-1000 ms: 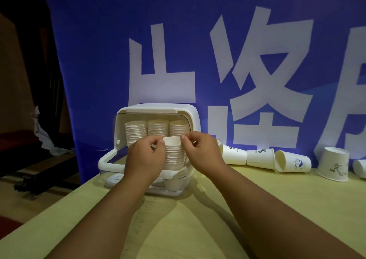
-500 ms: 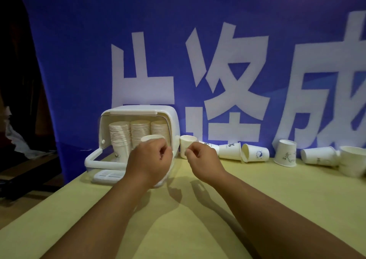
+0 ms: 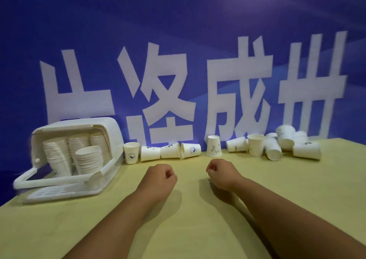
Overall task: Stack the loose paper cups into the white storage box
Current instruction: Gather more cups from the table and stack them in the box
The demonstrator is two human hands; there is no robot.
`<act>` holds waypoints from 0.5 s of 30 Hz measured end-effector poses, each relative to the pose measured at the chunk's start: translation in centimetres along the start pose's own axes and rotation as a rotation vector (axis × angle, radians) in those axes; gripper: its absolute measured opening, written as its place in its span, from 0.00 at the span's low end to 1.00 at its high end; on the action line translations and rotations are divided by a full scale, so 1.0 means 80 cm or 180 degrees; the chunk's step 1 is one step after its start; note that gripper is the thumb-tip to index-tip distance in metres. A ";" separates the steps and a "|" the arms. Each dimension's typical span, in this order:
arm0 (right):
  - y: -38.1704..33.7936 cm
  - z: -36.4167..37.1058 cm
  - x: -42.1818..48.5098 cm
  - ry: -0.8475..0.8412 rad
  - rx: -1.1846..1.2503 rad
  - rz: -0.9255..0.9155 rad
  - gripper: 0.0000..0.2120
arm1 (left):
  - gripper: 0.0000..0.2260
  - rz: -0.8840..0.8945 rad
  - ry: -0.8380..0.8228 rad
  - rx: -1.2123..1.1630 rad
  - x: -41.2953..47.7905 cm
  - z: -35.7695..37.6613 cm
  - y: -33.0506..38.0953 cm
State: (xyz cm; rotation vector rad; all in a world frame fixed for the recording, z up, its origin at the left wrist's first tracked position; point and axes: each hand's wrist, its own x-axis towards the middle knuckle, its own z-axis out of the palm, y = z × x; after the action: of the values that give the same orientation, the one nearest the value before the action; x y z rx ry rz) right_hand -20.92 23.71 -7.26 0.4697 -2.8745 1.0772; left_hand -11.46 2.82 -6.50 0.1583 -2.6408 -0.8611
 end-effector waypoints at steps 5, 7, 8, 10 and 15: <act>0.082 -0.053 -0.007 -0.0159 -0.1214 0.0717 0.21 | 0.03 0.0108 -0.0542 0.0088 0.007 0.063 0.048; 0.106 -0.069 -0.005 -0.0209 -0.1471 0.0967 0.35 | 0.06 0.0165 -0.0702 0.0299 0.014 0.085 0.057; 0.115 -0.075 -0.003 -0.0162 -0.1474 0.1077 0.40 | 0.07 0.0229 -0.0711 0.0461 0.019 0.094 0.061; 0.130 -0.084 0.007 -0.0007 -0.1374 0.1237 0.48 | 0.08 0.0321 -0.0635 0.0677 0.028 0.107 0.070; 0.163 -0.102 0.047 0.0345 -0.1124 0.1491 0.65 | 0.12 0.0427 -0.0656 0.0903 0.061 0.138 0.098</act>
State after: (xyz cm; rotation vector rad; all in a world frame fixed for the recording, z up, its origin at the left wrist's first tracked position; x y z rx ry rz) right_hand -28.89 37.34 -8.84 -0.2824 -3.0503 0.5693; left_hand -20.01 14.15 -8.75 -0.0395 -2.9172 -0.4787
